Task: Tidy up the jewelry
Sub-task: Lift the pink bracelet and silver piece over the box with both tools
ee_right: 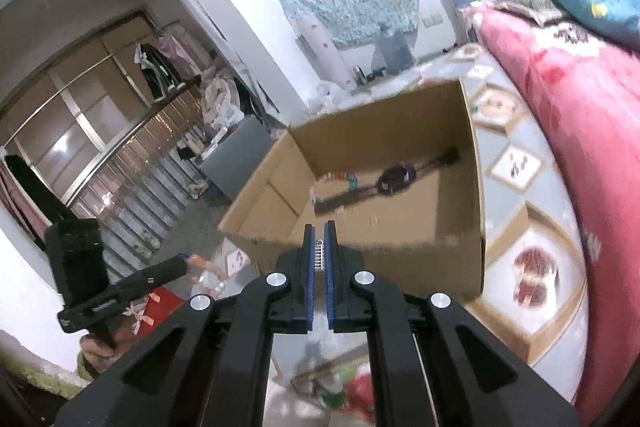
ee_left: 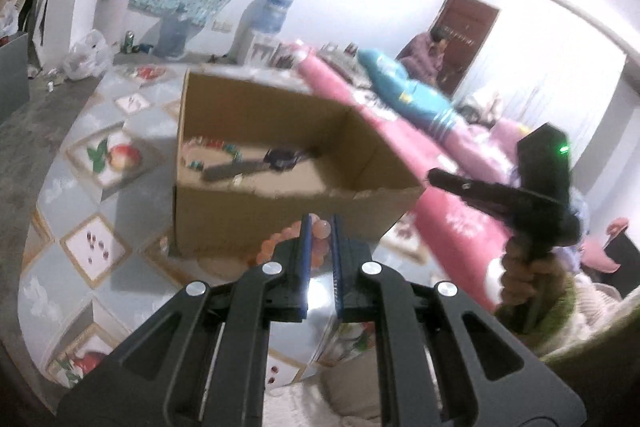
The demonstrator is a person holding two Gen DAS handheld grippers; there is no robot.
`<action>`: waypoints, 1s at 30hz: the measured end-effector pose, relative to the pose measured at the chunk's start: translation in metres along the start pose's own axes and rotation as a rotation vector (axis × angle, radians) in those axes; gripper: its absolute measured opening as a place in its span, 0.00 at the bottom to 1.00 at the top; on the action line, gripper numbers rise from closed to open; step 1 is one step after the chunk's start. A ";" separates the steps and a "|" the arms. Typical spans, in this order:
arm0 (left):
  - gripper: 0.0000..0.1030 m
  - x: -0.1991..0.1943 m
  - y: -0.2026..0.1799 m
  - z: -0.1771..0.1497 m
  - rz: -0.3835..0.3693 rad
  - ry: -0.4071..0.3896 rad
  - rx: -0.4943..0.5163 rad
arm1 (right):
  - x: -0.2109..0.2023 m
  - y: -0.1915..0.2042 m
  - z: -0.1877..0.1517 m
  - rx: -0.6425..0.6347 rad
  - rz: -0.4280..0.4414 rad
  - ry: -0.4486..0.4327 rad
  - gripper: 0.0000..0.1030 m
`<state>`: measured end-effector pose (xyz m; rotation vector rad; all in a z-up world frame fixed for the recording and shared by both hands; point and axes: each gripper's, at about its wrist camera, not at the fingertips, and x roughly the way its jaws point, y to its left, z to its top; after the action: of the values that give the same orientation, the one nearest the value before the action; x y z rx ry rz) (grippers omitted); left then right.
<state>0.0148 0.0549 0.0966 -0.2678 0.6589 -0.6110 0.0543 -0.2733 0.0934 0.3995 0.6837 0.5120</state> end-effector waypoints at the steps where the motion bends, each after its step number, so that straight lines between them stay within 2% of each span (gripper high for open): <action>1: 0.08 -0.001 -0.003 0.005 -0.009 -0.010 0.003 | 0.000 0.000 0.007 -0.008 -0.002 -0.007 0.05; 6: 0.08 -0.002 -0.010 0.038 -0.061 -0.050 0.022 | 0.007 -0.004 0.037 -0.033 -0.034 -0.011 0.05; 10: 0.08 0.028 -0.012 0.060 -0.070 -0.008 0.016 | 0.010 -0.009 0.050 -0.027 -0.042 -0.023 0.05; 13: 0.08 0.068 -0.011 0.073 -0.064 0.073 0.000 | 0.011 -0.015 0.056 -0.019 -0.040 -0.038 0.05; 17: 0.08 0.133 -0.016 0.087 0.003 0.213 0.024 | 0.011 -0.026 0.058 0.002 -0.033 -0.048 0.05; 23: 0.08 0.217 -0.029 0.102 0.087 0.359 0.080 | 0.004 -0.055 0.062 0.054 -0.043 -0.064 0.05; 27: 0.09 0.262 -0.037 0.096 0.083 0.459 0.073 | 0.001 -0.071 0.064 0.079 -0.054 -0.072 0.05; 30: 0.10 0.271 -0.034 0.091 0.052 0.480 0.023 | 0.000 -0.078 0.065 0.091 -0.064 -0.067 0.05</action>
<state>0.2280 -0.1329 0.0476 -0.0797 1.1158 -0.6377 0.1229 -0.3475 0.0997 0.4764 0.6542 0.4060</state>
